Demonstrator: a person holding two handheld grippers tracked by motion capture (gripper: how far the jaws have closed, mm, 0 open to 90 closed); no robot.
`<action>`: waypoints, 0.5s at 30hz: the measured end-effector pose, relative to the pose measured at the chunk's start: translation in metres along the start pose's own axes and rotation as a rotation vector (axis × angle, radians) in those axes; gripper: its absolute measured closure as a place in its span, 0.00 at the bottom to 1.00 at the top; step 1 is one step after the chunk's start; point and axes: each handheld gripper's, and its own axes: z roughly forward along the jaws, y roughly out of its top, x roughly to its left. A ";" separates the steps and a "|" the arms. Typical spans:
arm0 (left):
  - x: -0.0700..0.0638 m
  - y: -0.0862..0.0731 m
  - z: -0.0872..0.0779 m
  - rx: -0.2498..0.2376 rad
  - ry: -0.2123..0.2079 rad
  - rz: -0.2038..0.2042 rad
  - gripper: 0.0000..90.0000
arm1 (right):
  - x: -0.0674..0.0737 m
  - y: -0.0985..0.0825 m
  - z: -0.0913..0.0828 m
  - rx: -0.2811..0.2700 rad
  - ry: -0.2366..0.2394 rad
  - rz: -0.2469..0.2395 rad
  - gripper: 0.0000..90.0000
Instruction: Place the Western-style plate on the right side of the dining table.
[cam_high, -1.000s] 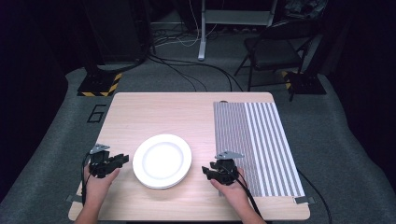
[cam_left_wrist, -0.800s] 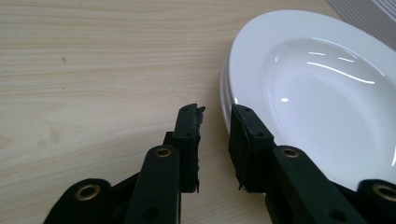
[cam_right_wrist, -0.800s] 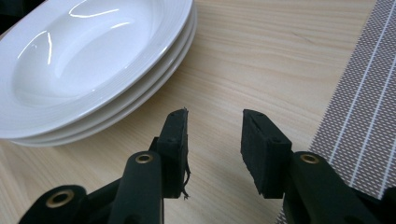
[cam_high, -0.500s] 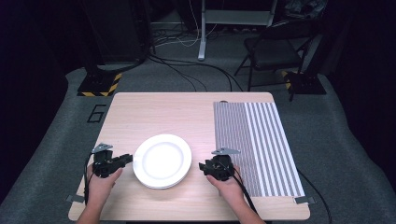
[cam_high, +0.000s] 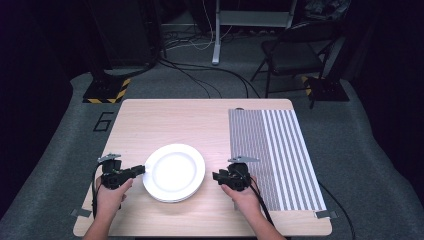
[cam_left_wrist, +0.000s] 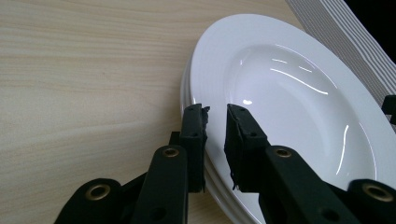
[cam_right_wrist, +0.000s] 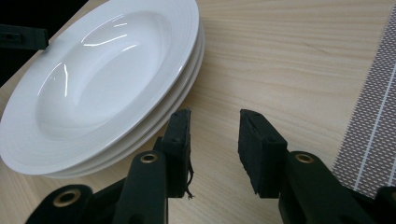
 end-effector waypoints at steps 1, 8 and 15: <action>0.000 0.000 0.000 0.002 -0.001 -0.004 0.86 | 0.000 0.000 0.000 0.000 0.002 0.003 0.71; 0.003 0.000 0.000 0.001 -0.017 -0.025 0.86 | -0.001 0.002 0.001 -0.003 0.015 0.025 0.71; 0.002 -0.002 0.001 0.012 -0.010 -0.012 0.86 | 0.002 0.007 0.004 -0.005 0.047 0.056 0.70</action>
